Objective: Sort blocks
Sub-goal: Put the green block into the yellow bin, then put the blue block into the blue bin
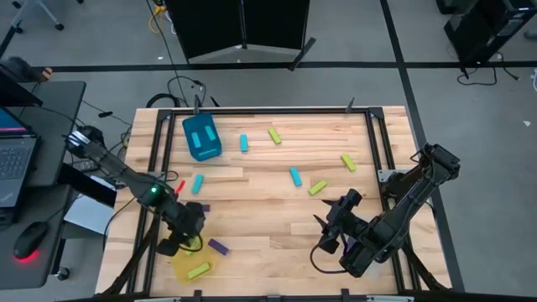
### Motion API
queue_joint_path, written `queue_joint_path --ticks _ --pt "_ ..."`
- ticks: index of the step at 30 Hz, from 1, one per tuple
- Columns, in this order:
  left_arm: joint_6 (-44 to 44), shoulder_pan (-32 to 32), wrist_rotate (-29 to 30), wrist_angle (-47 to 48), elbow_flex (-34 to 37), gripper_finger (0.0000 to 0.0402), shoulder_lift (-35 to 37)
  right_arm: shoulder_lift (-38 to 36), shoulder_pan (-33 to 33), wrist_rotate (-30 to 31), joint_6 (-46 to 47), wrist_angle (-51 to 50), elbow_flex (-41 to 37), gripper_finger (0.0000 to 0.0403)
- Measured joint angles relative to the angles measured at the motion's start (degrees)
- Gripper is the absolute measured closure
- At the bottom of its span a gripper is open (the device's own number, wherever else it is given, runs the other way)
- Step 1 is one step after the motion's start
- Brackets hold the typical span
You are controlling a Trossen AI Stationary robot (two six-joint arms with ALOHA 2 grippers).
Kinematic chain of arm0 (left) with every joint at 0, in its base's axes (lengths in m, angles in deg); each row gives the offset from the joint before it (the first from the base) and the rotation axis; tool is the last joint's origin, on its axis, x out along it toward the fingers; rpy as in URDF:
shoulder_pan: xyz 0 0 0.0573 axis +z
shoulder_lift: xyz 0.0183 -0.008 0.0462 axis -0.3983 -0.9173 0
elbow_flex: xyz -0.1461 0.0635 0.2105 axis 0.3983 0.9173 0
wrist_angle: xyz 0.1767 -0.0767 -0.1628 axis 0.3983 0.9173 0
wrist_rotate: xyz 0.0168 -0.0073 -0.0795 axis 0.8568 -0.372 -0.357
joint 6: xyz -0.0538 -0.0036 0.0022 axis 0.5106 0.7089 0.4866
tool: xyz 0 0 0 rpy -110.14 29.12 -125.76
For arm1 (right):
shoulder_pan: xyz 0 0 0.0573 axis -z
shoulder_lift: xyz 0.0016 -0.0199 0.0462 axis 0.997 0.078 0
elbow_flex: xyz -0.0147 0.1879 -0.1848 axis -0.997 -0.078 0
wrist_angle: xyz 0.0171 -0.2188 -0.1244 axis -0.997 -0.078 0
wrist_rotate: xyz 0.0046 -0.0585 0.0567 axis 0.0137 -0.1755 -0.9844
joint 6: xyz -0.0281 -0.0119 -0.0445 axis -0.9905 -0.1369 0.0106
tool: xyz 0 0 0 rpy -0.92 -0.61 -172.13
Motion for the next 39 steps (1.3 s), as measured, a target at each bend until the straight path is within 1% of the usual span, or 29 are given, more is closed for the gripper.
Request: queue_joint_path --ticks 4,5,6,10,12,14,16,18,20,22,26,30,33,37,39 --pt "5.58 -0.8 1.81 -0.13 2.4 0.03 -0.06 0.0 0.31 0.0 0.0 0.13 0.0 0.0154" --pt "6.19 -1.03 1.83 -0.06 2.77 0.0288 -0.06 0.0 0.4 -0.02 0.0 0.27 0.0 0.0154" --pt "6.95 -1.3 1.85 -0.17 3.05 0.0266 -0.06 0.0 0.49 -0.02 0.0 0.46 0.0 0.0154" --pt "7.34 -1.82 3.6 -0.28 3.11 0.0148 -0.06 0.0 0.73 -0.07 0.12 1.33 0.0 0.0154" --pt "7.52 -1.81 3.7 -0.14 2.96 0.01 -0.06 0.0 1.03 -0.09 0.0 2.12 0.0 0.0154" --pt "7.62 -1.81 3.22 -0.37 2.5 0.0066 -0.06 0.0 1.7 -0.16 -0.58 2.71 0.0 0.0154" --pt "7.62 -1.82 3.05 -0.32 1.51 0.0047 -0.06 0.0 2.93 -0.41 -0.89 3.45 0.0 0.0154" --pt "7.54 -1.82 3.01 0.22 -0.19 0.004 -0.06 0.0 5.1 -1.68 -0.97 4.77 0.0 0.0154" --pt "7.09 -1.84 3.05 0.82 -2.44 0.0041 -0.03 0.0 8.6 -6.26 -2.97 6.62 0.0 0.0155" --pt "6.47 -1.94 4.71 3.01 -5.1 0.0046 0.04 0.05 12.45 -10.88 -5.78 8.5 -0.02 0.0156" --pt "5.92 -2.77 15.92 9.25 -9.59 0.0063 0.8 0.07 19.07 -11.54 -10.79 10.99 -0.02 0.0156" --pt "6.33 -2.94 25.83 11.67 -11.37 0.0077 4.17 0.04 26.62 -14.9 -13.32 10.58 -0.58 0.0156" --pt "7.46 -2.94 33.8 12.05 -11.4 0.0082 8.53 0.04 32.18 -19.51 -16.88 14.21 -3.35 0.0156" --pt "7.43 -2.94 44.62 11.85 -11.4 0.0082 14.25 0.04 38.5 -27.27 -20.87 22.49 -9.61 0.0152" --pt "7.24 -2.94 49.64 11.83 -11.4 0.0082 16.66 0.07 40.83 -30.18 -21.94 26.85 -13.23 0.0146"
